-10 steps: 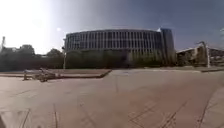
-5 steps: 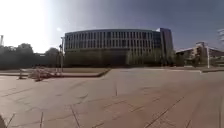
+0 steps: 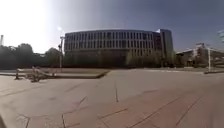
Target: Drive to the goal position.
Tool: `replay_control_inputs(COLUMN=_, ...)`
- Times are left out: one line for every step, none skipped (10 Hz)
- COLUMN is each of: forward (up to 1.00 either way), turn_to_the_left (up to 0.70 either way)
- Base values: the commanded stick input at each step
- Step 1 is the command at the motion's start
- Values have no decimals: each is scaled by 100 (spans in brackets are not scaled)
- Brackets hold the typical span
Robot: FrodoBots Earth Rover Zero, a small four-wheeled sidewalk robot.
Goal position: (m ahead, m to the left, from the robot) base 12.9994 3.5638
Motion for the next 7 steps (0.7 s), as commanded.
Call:
replay_control_inputs(forward=56, turn_to_the_left=4)
replay_control_inputs(forward=57, turn_to_the_left=4)
replay_control_inputs(forward=58, turn_to_the_left=4)
replay_control_inputs(forward=58, turn_to_the_left=4)
replay_control_inputs(forward=58, turn_to_the_left=4)
replay_control_inputs(forward=58, turn_to_the_left=4)
replay_control_inputs(forward=58, turn_to_the_left=4)
